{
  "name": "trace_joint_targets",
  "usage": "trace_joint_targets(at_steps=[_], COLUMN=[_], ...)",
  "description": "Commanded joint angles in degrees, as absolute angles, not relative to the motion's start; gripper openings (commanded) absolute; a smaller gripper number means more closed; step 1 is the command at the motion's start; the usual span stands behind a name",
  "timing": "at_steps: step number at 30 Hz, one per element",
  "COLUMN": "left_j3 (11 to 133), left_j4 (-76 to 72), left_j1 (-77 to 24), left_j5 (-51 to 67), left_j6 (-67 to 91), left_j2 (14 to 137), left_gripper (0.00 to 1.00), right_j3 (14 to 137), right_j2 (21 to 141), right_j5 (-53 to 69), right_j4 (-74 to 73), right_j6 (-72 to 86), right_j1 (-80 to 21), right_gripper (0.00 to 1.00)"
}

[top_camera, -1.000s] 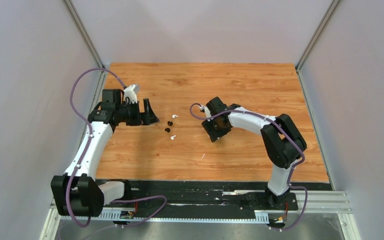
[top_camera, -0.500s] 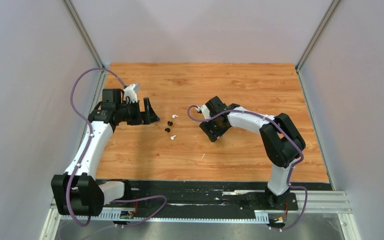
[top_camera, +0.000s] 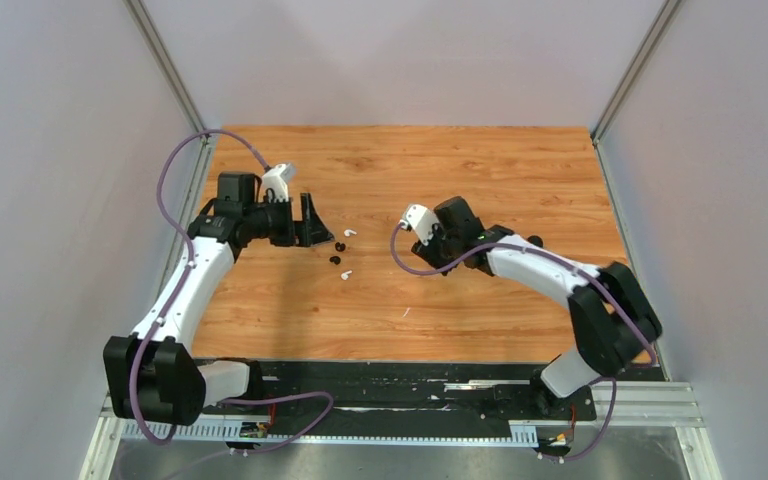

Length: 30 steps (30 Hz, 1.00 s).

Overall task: Insert the wireless bluetooth earbuds into the charging case
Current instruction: Pick up the charging case at the center of the board.

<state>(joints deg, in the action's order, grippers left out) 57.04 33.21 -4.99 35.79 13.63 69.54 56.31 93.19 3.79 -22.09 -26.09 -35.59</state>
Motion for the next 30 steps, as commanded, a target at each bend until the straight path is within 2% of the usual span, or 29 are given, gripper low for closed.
trace_joint_targets(at_steps=[1, 9, 18, 30], left_j3=[61.02, 66.37, 73.85, 75.30], left_j4=[24.18, 12.68, 12.32, 14.10], left_j1=[-9.89, -18.15, -22.64, -23.68], left_j5=[41.95, 39.37, 36.79, 38.34], left_j6=[14.21, 16.06, 15.81, 16.01], left_j2=[69.94, 70.19, 73.56, 76.73], left_gripper=[0.96, 0.89, 0.81, 0.80], right_j3=[56.16, 48.53, 52.00, 53.20], right_j2=[79.41, 71.90, 71.24, 72.16], right_j5=[5.08, 4.50, 1.40, -1.96], right_j4=[-2.23, 17.19, 16.43, 19.25], right_j6=[-36.03, -44.70, -39.64, -36.46], right_j1=[-36.07, -43.54, -48.33, -48.34], right_gripper=[0.01, 0.00, 0.00, 0.00])
